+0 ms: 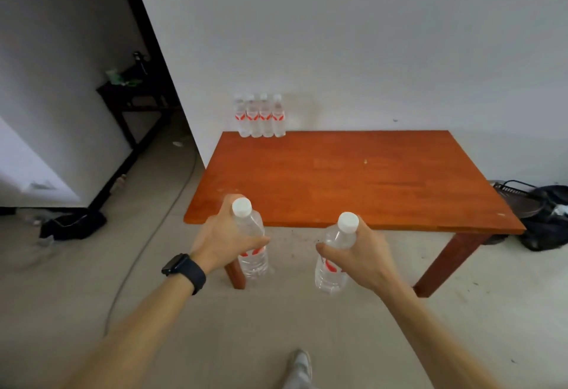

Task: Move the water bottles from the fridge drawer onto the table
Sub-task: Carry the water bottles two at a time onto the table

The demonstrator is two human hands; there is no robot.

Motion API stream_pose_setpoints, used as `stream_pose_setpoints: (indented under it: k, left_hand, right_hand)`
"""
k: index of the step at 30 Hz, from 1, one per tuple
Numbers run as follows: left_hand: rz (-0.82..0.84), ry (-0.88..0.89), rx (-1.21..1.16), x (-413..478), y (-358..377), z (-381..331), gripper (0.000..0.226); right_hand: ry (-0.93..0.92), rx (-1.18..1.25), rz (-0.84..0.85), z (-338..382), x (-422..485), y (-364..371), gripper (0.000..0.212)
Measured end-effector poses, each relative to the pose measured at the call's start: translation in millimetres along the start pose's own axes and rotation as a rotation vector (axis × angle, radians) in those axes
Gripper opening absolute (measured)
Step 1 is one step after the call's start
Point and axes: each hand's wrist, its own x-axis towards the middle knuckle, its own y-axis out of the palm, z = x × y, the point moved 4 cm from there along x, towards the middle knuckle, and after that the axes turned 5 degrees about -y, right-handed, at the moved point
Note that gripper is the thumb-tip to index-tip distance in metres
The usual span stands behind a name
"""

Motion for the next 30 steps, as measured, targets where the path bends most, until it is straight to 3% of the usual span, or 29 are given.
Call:
stream_pose_setpoints:
  k: [5, 16, 30]
  left_hand:
    - [0.001, -0.027, 0.033, 109, -4, 14, 0.078]
    - [0.033, -0.063, 0.006, 314, -9, 33, 0.07]
    - [0.249, -0.046, 0.06, 558, 28, 92, 0.071]
  right_hand:
    - [0.053, 0.034, 0.046, 9, 105, 35, 0.043]
    - [0.101, 0.089, 0.058, 15, 310, 89, 0.056]
    - [0.277, 0.075, 0.106, -7, 510, 179, 0.048]
